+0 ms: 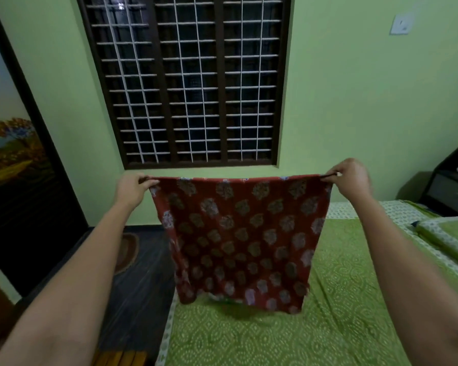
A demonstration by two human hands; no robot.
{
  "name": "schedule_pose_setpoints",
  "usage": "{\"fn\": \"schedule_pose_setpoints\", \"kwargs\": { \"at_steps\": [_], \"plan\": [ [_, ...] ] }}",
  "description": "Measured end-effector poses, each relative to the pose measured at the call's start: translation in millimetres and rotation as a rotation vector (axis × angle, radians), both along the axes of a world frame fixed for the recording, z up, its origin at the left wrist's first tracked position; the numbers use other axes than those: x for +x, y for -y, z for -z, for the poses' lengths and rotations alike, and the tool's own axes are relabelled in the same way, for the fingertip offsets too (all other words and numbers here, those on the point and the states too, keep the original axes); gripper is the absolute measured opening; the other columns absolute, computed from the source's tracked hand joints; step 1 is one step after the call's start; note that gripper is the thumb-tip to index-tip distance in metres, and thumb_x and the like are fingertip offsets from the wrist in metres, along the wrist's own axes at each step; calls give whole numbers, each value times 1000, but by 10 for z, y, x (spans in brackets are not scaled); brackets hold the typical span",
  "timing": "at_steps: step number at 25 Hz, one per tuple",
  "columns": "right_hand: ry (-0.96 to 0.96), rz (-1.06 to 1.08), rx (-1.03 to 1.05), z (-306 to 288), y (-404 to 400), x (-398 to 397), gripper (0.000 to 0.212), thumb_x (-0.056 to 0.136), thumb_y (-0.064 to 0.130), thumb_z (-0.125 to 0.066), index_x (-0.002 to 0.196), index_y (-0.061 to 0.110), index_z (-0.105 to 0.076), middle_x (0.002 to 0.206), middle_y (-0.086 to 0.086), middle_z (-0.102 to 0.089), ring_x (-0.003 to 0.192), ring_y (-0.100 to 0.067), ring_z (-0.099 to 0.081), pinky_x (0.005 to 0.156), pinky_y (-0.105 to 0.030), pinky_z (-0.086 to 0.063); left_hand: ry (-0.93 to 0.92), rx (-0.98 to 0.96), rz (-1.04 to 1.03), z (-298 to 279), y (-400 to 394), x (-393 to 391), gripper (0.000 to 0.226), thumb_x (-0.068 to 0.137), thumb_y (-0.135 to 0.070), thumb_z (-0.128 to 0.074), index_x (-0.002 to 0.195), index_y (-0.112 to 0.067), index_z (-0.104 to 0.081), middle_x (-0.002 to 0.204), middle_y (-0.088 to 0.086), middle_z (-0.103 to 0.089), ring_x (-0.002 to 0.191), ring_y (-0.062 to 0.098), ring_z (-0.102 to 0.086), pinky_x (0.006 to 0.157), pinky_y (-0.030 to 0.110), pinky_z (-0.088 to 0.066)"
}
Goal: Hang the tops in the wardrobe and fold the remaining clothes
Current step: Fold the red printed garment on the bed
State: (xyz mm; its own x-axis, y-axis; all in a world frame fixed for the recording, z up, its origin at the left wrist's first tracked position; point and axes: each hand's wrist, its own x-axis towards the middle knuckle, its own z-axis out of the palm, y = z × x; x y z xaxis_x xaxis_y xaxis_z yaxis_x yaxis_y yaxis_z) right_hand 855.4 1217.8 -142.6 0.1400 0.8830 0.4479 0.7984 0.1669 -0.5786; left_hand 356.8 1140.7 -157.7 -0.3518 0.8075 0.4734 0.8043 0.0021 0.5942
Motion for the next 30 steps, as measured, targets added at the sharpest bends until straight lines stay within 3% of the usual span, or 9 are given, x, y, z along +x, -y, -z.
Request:
{"fn": "schedule_pose_setpoints", "kwargs": {
  "at_steps": [5,8,10,12,14,17,20,26,30],
  "plan": [
    [-609,-160,-74,-9,-3,-66,16,78,21,-77,81,9,-67,67,4,-57,60,-2,-51,54,-15,-39,889,80,12,12,-124,76,31,87,-16,-68,112,1,-65,88,8,-67,74,15,-62,78,35,-54],
    [-992,-358,-4,-194,184,-160,26,68,31,-81,82,14,-68,72,4,-67,70,-9,-61,63,-20,-47,1051,267,8,-222,39,192,32,86,-21,-69,112,-3,-66,94,3,-71,83,14,-65,87,31,-53],
    [-1138,-566,196,-342,282,46,29,62,39,-80,78,16,-71,72,5,-69,66,-8,-63,62,-19,-51,1126,521,158,-554,314,233,12,89,-17,-64,91,-11,-73,78,-4,-72,77,14,-66,73,25,-56],
    [-1252,-703,327,-484,407,141,17,76,33,-75,87,20,-72,81,2,-70,70,-9,-64,72,-26,-55,1140,744,514,-887,637,382,16,87,-22,-62,74,-20,-71,68,-6,-70,64,14,-65,64,29,-56],
    [-1192,-804,279,-660,471,-178,9,93,16,-59,92,18,-68,81,3,-68,68,-9,-62,69,-26,-53,1006,617,717,-1171,728,813,9,86,-28,-63,79,-24,-68,65,-8,-65,59,10,-60,60,29,-53],
    [-1054,-941,169,-1000,731,-1138,24,89,10,-54,76,21,-70,70,9,-67,58,-2,-59,56,-14,-48,828,373,784,-1345,557,1682,9,87,-13,-61,85,-17,-68,65,-10,-66,57,4,-59,57,19,-51],
    [-1113,-1115,130,-1073,936,-1610,12,77,13,-64,72,19,-73,76,-1,-69,66,-11,-65,63,-22,-53,1002,321,956,-1311,502,2133,5,73,-8,-67,77,-8,-69,71,1,-70,61,10,-65,61,20,-55],
    [-1211,-1125,137,-897,911,-1612,7,68,20,-74,74,15,-73,79,-7,-69,72,-19,-67,67,-28,-55,990,317,1007,-1166,481,2153,13,69,-7,-71,78,-7,-62,72,0,-64,66,12,-62,63,21,-54],
    [-1209,-1123,96,-889,938,-1591,8,66,22,-74,71,16,-71,79,-4,-70,72,-14,-68,65,-24,-55,971,281,1029,-1130,471,2150,26,71,-8,-71,97,-10,-70,77,2,-63,73,13,-64,71,23,-56]
  ]
}}
